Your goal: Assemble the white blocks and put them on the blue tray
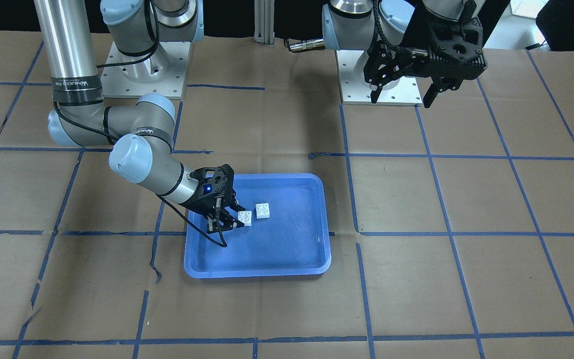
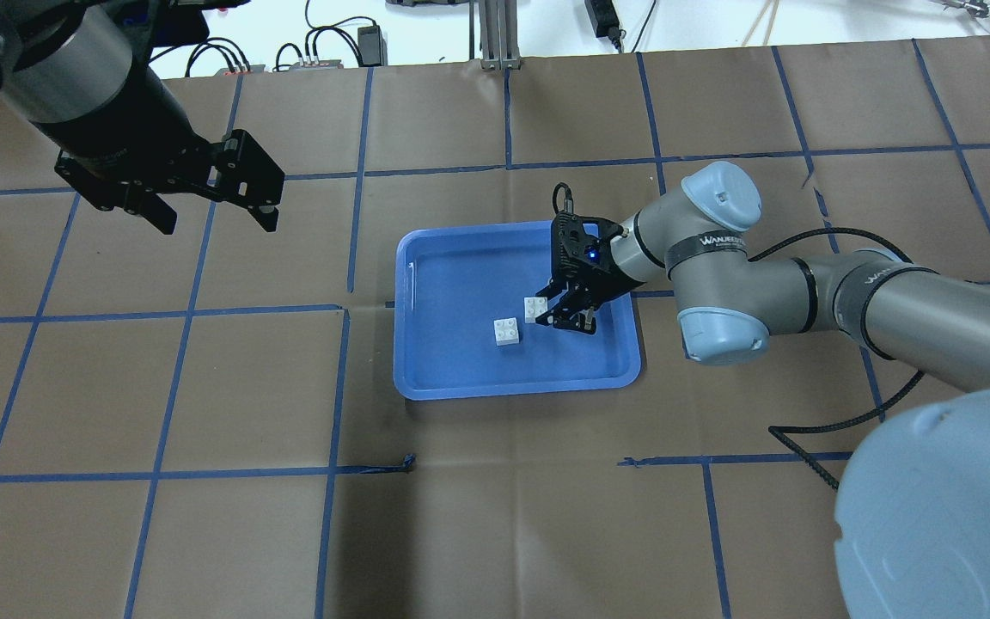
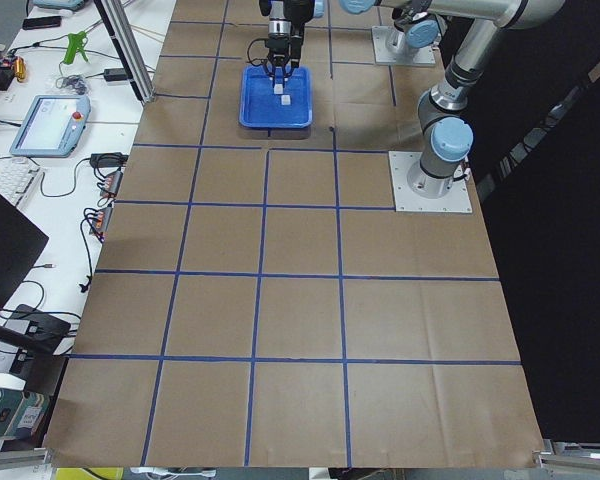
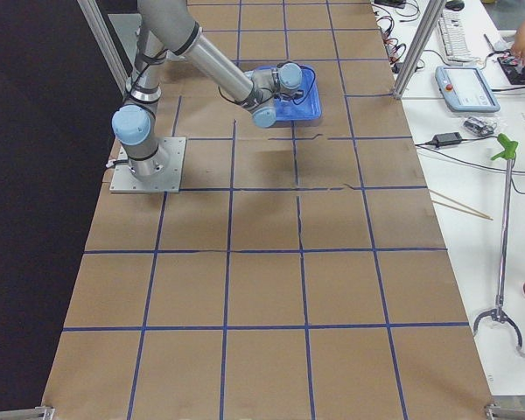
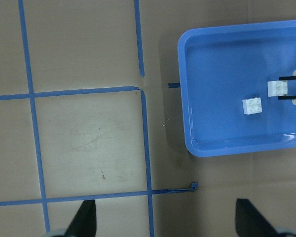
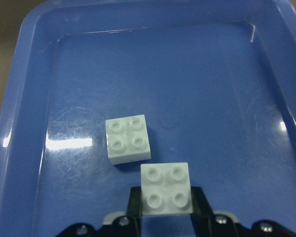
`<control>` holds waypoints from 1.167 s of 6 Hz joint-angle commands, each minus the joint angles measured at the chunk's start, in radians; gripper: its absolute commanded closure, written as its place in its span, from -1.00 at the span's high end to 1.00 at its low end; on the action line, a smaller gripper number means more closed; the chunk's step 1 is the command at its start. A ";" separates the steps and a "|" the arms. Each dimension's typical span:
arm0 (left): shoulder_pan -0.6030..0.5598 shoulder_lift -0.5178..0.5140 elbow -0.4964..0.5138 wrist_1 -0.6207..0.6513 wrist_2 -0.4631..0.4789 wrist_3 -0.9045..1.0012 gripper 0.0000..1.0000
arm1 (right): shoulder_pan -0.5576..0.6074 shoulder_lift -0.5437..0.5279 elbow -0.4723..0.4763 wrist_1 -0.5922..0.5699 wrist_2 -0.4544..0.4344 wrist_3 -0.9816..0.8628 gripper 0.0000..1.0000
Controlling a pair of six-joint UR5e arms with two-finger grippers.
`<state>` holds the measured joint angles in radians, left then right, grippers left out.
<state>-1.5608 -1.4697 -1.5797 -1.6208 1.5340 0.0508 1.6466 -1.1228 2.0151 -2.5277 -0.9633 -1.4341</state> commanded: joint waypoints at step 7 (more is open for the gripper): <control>0.002 0.005 0.003 -0.001 0.000 -0.003 0.99 | 0.013 -0.009 0.022 0.000 0.000 0.026 -0.22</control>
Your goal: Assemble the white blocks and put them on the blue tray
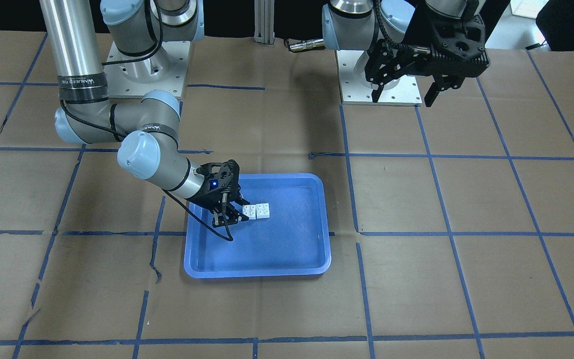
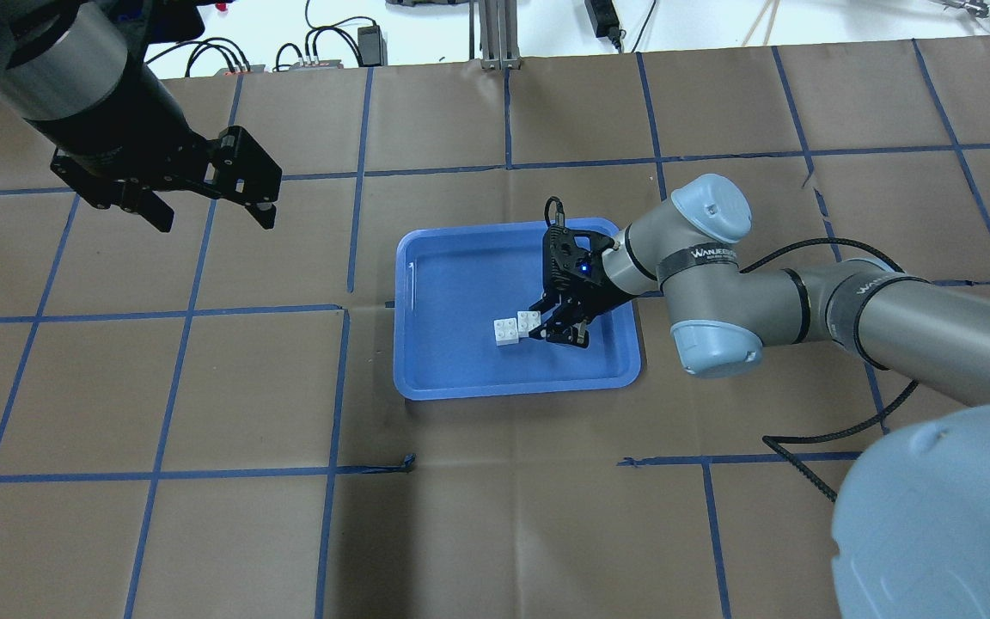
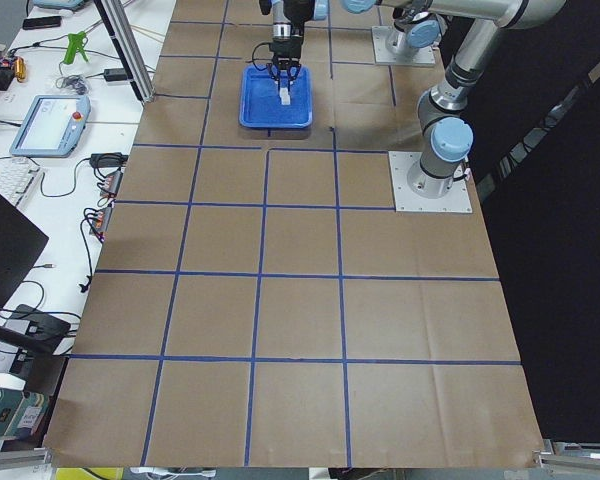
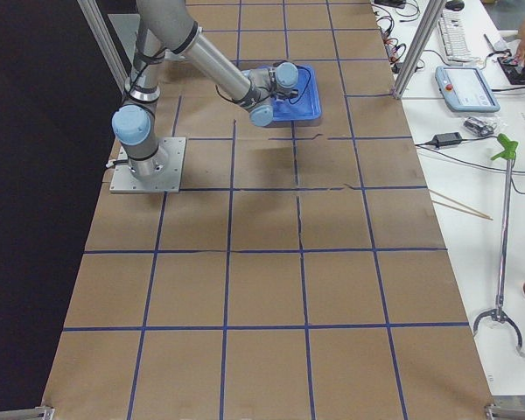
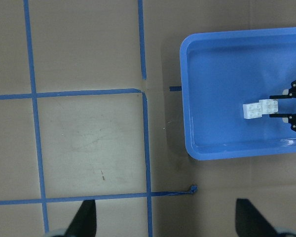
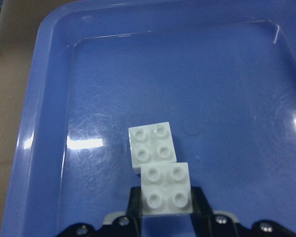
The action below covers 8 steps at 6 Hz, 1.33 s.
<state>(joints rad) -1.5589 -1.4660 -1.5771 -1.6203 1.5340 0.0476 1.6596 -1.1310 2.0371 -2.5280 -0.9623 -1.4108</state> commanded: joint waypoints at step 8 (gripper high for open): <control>0.002 0.004 0.000 0.004 0.002 0.000 0.99 | 0.000 0.000 0.006 0.000 0.004 0.004 0.09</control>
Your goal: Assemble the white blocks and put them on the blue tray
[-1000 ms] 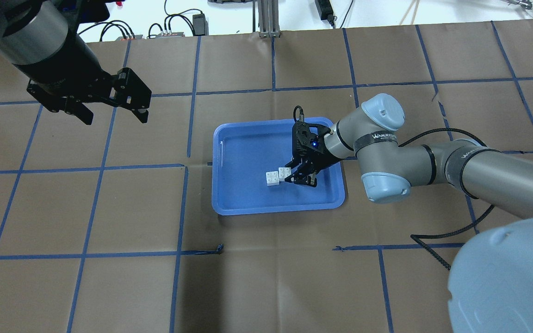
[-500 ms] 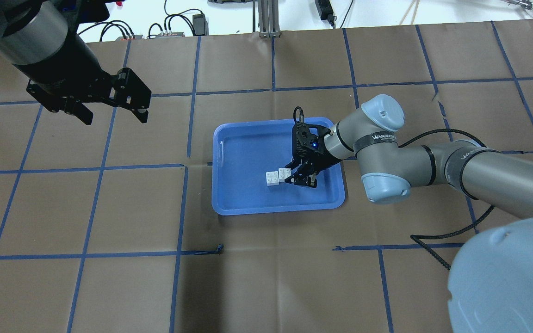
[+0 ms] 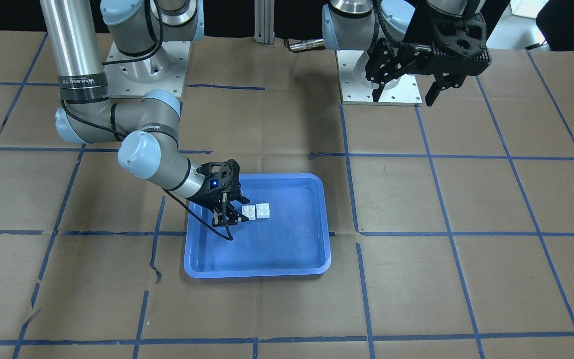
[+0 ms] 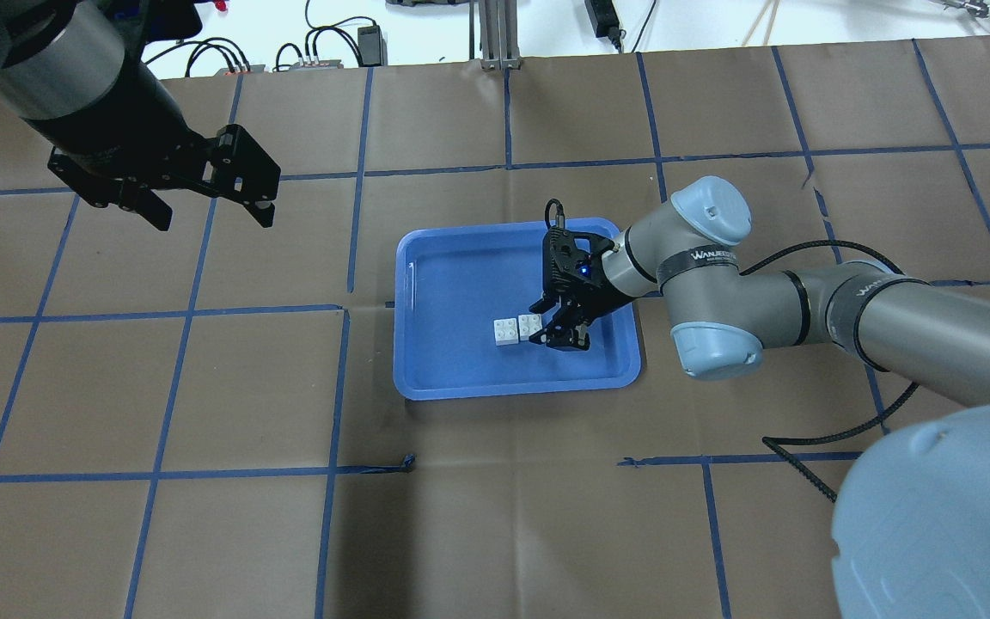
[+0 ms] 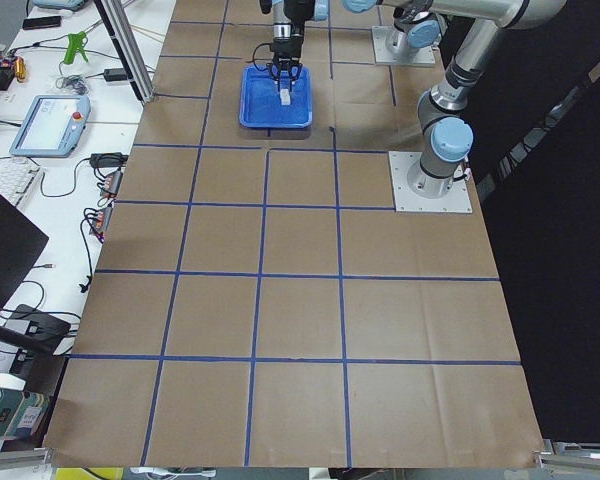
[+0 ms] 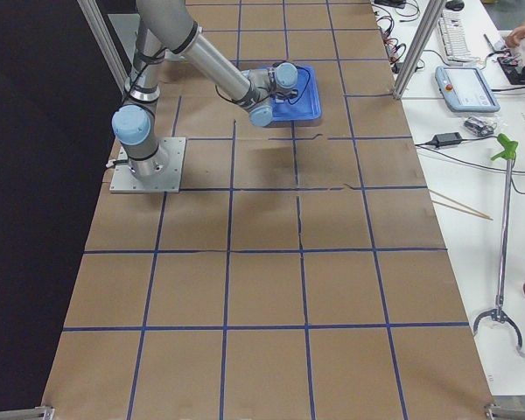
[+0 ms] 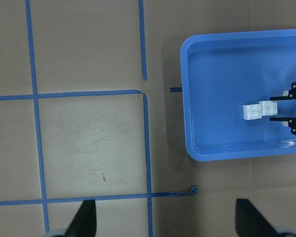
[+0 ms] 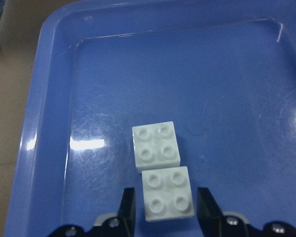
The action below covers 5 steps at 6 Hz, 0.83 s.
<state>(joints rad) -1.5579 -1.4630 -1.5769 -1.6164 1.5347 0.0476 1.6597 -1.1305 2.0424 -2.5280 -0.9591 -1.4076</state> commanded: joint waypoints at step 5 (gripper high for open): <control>0.019 0.003 -0.002 -0.002 -0.001 0.000 0.99 | -0.003 -0.014 -0.007 0.000 -0.007 0.123 0.99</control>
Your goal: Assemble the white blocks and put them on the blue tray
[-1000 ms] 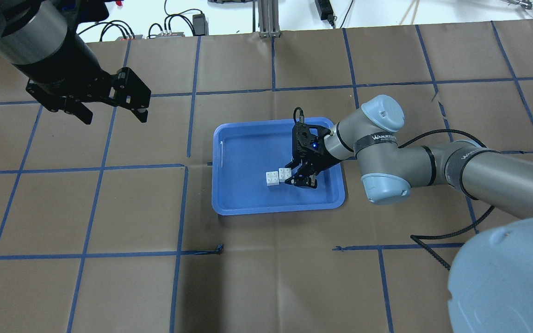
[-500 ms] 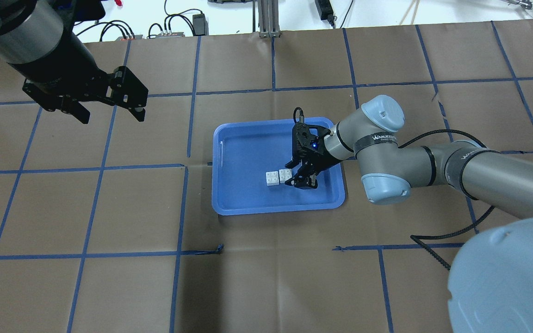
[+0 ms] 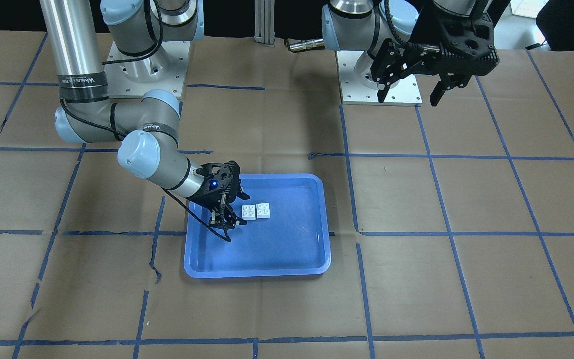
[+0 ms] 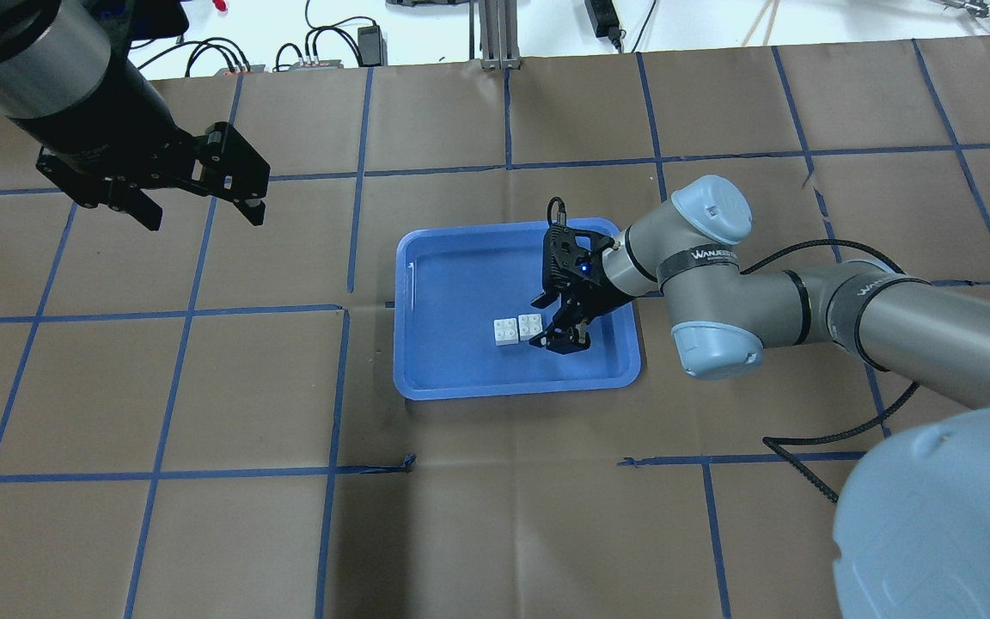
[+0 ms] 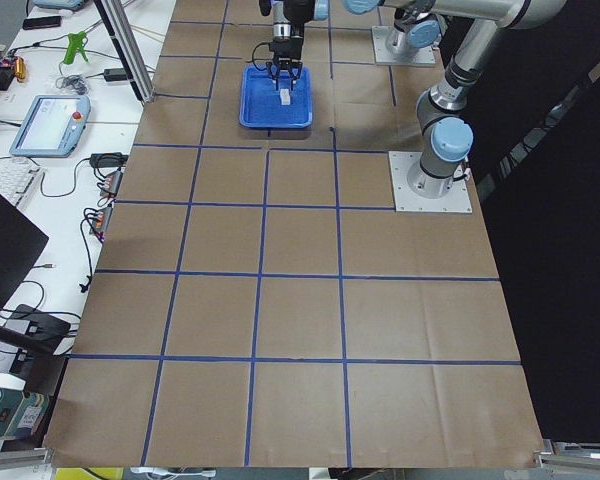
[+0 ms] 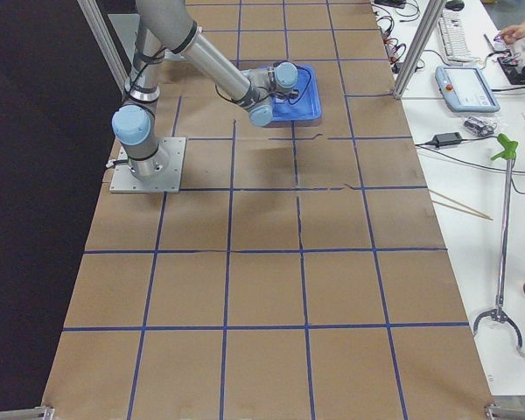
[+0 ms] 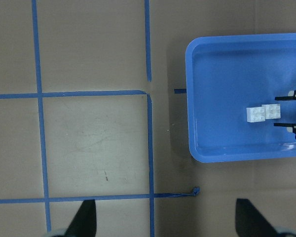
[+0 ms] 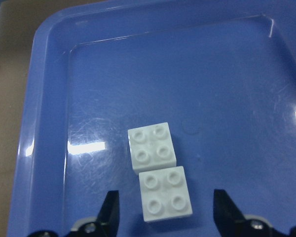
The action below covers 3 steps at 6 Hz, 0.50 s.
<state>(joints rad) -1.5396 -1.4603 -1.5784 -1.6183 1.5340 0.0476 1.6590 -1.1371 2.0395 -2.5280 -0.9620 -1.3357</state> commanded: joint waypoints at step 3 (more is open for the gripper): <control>0.003 0.001 0.000 0.002 0.000 0.000 0.99 | -0.004 -0.125 -0.019 0.107 -0.112 0.233 1.00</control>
<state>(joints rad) -1.5372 -1.4602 -1.5785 -1.6169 1.5340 0.0476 1.6564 -1.2280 2.0293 -2.4713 -1.0460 -1.1707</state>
